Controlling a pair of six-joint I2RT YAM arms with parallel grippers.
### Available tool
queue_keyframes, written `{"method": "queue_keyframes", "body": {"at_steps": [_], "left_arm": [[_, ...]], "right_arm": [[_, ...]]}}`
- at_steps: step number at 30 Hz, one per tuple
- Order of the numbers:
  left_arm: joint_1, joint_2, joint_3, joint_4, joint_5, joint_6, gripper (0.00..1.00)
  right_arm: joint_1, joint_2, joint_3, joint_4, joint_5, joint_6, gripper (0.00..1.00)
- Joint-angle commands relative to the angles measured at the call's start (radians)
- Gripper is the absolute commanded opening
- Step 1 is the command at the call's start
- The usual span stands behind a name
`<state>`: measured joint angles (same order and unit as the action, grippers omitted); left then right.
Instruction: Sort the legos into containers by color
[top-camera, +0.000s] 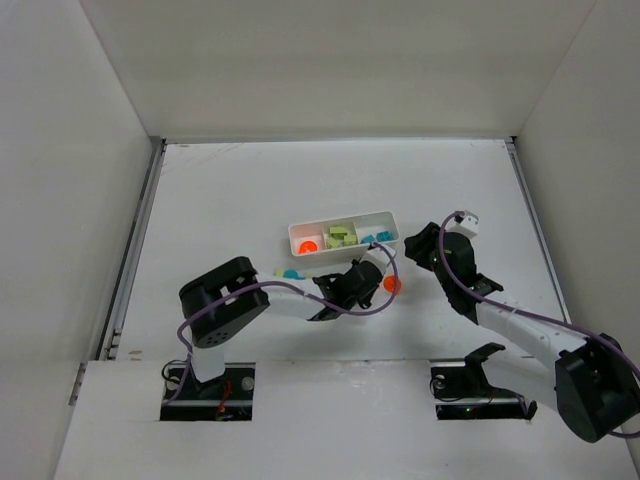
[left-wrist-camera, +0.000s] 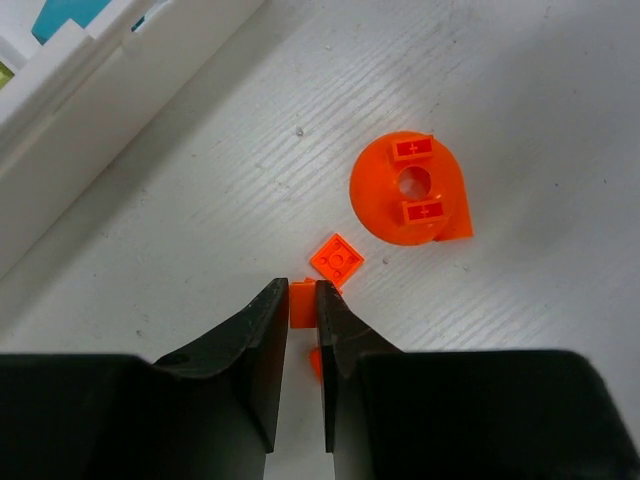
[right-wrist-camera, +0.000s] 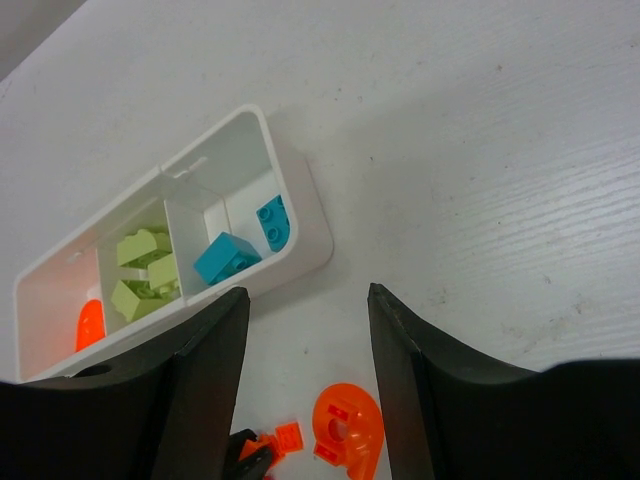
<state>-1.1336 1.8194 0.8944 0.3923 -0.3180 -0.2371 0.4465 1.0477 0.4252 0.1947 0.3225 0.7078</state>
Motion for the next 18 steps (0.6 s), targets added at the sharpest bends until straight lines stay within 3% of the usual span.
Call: {"method": "queue_keyframes", "body": {"at_steps": [1,10,18], "left_arm": [[0.015,-0.023,0.023,0.036,-0.004,0.009,0.14],[0.030,-0.184,-0.034,0.042,-0.044,0.019,0.12],[0.188,-0.426,-0.117,-0.012,-0.150,-0.004,0.13]], "right_arm": [[-0.001,-0.009,0.000,0.064,-0.005,0.005,0.57],[-0.001,-0.006,-0.002,0.066,-0.005,0.007,0.57],[0.021,0.028,0.009,0.075,-0.008,0.007,0.57]]}}
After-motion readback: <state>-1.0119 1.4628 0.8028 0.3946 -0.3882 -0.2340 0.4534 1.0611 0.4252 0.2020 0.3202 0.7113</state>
